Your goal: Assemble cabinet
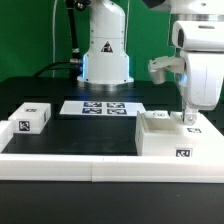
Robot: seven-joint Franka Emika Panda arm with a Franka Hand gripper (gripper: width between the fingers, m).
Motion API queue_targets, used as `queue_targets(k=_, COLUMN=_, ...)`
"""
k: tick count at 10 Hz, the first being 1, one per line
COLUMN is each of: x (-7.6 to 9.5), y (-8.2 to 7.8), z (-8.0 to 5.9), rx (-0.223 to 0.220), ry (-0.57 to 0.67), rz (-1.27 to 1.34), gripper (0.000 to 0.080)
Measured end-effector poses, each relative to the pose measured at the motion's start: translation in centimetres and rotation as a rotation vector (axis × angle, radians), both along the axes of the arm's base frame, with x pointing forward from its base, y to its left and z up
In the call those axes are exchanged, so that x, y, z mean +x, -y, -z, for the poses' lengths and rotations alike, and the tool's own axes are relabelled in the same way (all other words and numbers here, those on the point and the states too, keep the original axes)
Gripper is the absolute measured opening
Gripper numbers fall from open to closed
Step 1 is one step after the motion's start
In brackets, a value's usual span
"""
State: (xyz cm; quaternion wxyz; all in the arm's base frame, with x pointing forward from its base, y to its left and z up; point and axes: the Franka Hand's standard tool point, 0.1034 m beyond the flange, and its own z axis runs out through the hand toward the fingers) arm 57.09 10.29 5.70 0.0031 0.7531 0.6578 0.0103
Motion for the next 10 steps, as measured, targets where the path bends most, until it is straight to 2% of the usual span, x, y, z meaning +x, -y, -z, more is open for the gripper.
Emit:
queue_targets(k=2, x=-0.02, y=0.01, z=0.02, rx=0.0, ry=0.0, rz=0.001, gripper=0.0073)
queue_targets(k=3, x=-0.02, y=0.02, z=0.03, rx=0.0, ry=0.0, rz=0.001, gripper=0.0262)
queue_targets(k=4, x=-0.03, y=0.02, z=0.03, rx=0.0, ry=-0.001, rz=0.001, gripper=0.0262)
queue_targets(k=6, x=-0.04, y=0.02, z=0.04, rx=0.0, ry=-0.001, rz=0.001, gripper=0.0642)
queue_targets(k=7, x=-0.04, y=0.02, z=0.04, rx=0.0, ry=-0.001, rz=0.001, gripper=0.0642)
queue_targets(k=8, x=-0.05, y=0.02, z=0.05, rx=0.0, ry=-0.001, rz=0.001, gripper=0.0762)
queue_targets(k=10, x=-0.05, y=0.02, z=0.05, rx=0.0, ry=-0.001, rz=0.001, gripper=0.0792)
